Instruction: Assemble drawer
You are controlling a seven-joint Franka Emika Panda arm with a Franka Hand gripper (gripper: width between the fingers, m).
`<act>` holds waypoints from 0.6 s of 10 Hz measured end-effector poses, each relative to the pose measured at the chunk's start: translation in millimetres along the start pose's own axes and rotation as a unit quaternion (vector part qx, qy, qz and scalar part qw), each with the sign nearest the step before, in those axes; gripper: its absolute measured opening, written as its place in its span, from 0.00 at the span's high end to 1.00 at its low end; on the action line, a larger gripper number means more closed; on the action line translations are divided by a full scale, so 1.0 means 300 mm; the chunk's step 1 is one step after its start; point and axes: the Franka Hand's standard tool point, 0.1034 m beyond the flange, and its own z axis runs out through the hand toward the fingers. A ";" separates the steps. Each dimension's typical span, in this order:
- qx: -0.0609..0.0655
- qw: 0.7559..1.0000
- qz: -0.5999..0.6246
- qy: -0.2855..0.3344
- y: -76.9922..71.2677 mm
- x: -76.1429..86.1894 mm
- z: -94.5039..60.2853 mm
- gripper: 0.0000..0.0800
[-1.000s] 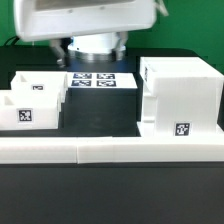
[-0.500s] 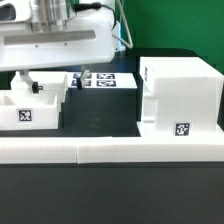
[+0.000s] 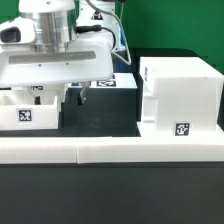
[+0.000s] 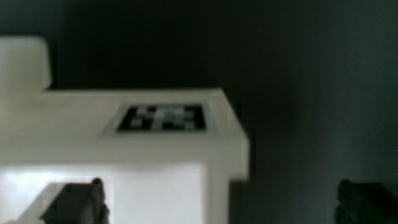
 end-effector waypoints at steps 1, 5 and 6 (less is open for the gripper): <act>0.000 1.000 0.000 -0.002 0.000 -0.006 0.009 0.19; -0.002 1.000 0.000 0.000 0.000 -0.006 0.013 0.34; -0.002 1.000 0.000 0.000 0.000 -0.006 0.013 0.53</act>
Offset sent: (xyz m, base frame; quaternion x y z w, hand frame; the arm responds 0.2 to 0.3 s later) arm -0.0049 0.0066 -0.0008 0.0004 0.0144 0.0112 0.9998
